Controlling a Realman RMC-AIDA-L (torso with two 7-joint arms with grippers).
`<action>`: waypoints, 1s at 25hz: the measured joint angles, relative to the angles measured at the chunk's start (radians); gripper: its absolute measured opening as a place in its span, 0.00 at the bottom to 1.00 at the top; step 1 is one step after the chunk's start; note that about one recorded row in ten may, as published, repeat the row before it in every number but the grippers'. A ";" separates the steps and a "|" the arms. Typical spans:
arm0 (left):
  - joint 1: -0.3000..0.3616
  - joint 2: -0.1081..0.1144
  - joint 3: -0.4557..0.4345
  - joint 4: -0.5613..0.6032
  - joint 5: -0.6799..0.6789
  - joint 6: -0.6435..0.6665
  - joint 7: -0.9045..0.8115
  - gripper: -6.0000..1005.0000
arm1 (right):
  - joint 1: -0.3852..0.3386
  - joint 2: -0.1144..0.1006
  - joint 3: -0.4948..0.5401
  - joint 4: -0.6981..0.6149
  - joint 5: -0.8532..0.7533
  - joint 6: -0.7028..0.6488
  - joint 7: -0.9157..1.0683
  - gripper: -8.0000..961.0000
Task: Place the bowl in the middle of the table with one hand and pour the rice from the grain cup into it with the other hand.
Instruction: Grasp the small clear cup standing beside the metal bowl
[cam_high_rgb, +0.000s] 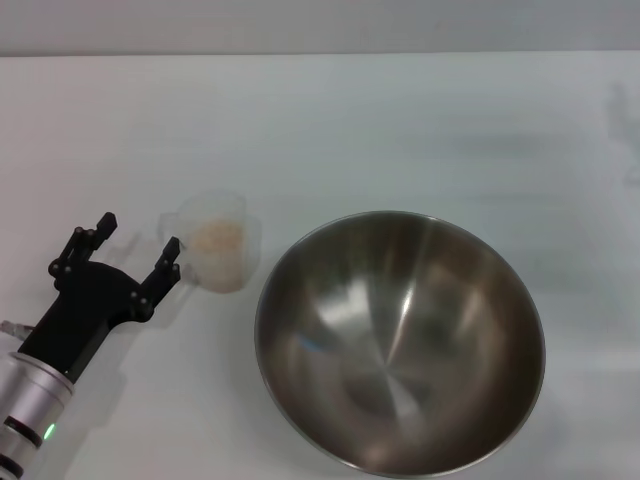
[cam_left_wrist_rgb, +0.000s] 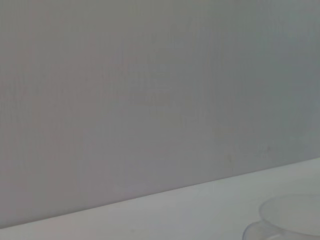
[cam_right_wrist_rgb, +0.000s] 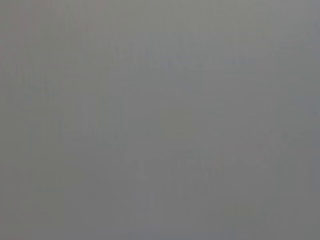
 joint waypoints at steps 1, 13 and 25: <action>0.000 0.000 0.000 0.000 0.000 0.000 0.000 0.79 | 0.000 0.000 0.000 0.000 0.000 0.000 0.000 0.45; -0.034 -0.001 -0.035 -0.005 0.000 -0.029 0.048 0.79 | 0.003 0.000 0.000 0.000 0.002 0.001 -0.001 0.45; -0.053 -0.002 -0.037 -0.007 -0.001 -0.052 0.050 0.79 | 0.012 0.000 0.001 0.002 0.007 0.020 -0.012 0.45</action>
